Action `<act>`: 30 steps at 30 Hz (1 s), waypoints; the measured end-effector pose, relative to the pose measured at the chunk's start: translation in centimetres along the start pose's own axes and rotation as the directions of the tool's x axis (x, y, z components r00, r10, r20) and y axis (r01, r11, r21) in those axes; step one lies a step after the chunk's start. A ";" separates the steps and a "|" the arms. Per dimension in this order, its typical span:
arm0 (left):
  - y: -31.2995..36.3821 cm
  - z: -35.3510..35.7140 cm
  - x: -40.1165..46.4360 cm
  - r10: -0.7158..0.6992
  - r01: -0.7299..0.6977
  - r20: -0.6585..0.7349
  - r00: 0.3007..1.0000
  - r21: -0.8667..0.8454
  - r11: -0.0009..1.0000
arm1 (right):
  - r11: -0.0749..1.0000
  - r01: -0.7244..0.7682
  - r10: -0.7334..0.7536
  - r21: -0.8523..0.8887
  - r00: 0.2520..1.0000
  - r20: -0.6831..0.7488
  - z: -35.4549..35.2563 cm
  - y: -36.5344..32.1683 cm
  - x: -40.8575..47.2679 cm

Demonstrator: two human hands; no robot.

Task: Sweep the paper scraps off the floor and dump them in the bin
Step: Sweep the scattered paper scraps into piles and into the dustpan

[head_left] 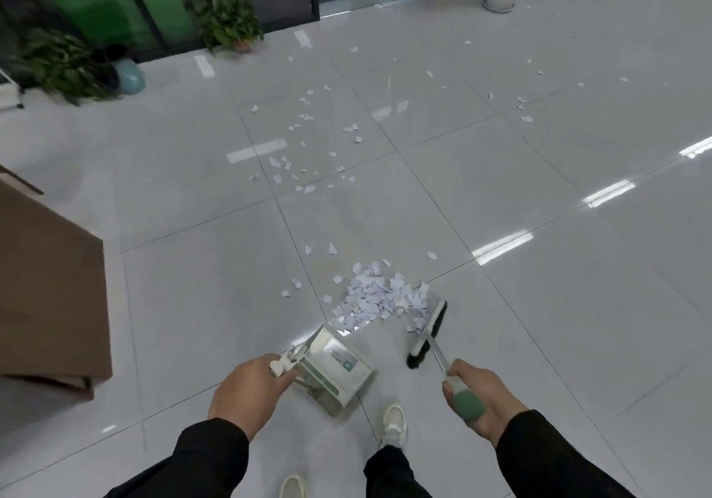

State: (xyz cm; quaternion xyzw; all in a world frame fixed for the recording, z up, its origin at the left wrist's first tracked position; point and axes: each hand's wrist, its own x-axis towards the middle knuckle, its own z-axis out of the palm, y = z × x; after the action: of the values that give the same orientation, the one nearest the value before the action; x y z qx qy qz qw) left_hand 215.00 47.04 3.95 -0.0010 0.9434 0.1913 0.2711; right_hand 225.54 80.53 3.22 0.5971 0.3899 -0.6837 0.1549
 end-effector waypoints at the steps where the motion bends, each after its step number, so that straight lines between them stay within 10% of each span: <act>1: 0.9 0.3 0.2 -0.041 0.041 -0.019 0.999 -0.011 0.999 | 1.000 -0.012 0.012 -0.006 0.999 0.037 0.4 -1.9 0.7; 30: 15.2 11.6 -12.4 -0.586 0.421 -0.242 0.773 -0.496 0.759 | 0.952 0.117 -0.022 -0.283 0.948 0.317 -9.0 -17.5 -3.2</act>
State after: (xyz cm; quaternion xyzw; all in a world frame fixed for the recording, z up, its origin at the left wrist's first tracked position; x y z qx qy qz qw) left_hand 229.91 64.09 6.72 -0.3547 0.8775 0.3009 0.1169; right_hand 220.71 97.58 12.44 0.4377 0.4801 -0.7075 0.2781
